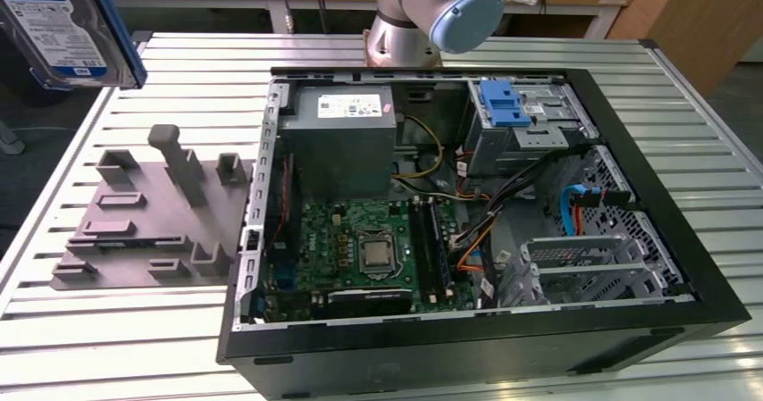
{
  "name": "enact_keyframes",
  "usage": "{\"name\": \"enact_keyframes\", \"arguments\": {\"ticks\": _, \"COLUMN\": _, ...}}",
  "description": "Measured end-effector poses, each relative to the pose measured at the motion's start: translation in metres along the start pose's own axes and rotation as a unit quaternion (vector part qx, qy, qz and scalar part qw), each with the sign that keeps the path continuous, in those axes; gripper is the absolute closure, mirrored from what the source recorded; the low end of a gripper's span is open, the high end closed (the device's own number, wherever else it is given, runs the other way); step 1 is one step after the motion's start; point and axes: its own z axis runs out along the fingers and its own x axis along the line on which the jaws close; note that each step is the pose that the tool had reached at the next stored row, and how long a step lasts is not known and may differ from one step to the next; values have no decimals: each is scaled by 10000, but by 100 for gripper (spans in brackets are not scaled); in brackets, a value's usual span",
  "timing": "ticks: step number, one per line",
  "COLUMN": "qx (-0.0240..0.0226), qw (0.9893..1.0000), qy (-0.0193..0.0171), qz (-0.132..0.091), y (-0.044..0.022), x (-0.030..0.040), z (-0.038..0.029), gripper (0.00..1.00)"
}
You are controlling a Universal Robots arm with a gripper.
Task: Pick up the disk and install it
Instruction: 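Pick up the disk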
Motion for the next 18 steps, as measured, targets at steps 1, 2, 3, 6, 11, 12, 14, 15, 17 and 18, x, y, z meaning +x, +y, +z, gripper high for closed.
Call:
{"name": "enact_keyframes", "arguments": {"ticks": 1, "qx": 0, "qw": 10000, "qy": 0, "qz": 0, "y": 0, "x": 0, "z": -6, "gripper": 64}}
{"name": "enact_keyframes", "arguments": {"ticks": 2, "qx": 0, "qw": 10000, "qy": 0, "qz": 0, "y": 0, "x": 0, "z": -13, "gripper": 64}}
{"name": "enact_keyframes", "arguments": {"ticks": 3, "qx": 0, "qw": 10000, "qy": 0, "qz": 0, "y": 0, "x": 0, "z": -20, "gripper": 64}}
{"name": "enact_keyframes", "arguments": {"ticks": 6, "qx": 0, "qw": 10000, "qy": 0, "qz": 0, "y": 0, "x": 0, "z": -51, "gripper": 64}}
{"name": "enact_keyframes", "arguments": {"ticks": 11, "qx": 0, "qw": 10000, "qy": 0, "qz": 0, "y": 0, "x": 0, "z": -112, "gripper": 64}}
{"name": "enact_keyframes", "arguments": {"ticks": 12, "qx": 0, "qw": 10000, "qy": 0, "qz": 0, "y": 0, "x": 0, "z": -126, "gripper": 64}}
{"name": "enact_keyframes", "arguments": {"ticks": 14, "qx": 0, "qw": 10000, "qy": 0, "qz": 0, "y": 0, "x": 1, "z": -154, "gripper": 64}}
{"name": "enact_keyframes", "arguments": {"ticks": 15, "qx": 0, "qw": 10000, "qy": 0, "qz": 0, "y": 0, "x": 1, "z": -169, "gripper": 64}}
{"name": "enact_keyframes", "arguments": {"ticks": 17, "qx": 0, "qw": 10000, "qy": 0, "qz": 0, "y": 0, "x": 1, "z": -197, "gripper": 64}}
{"name": "enact_keyframes", "arguments": {"ticks": 18, "qx": -1, "qw": 10000, "qy": 0, "qz": 0, "y": 0, "x": 1, "z": -212, "gripper": 64}}
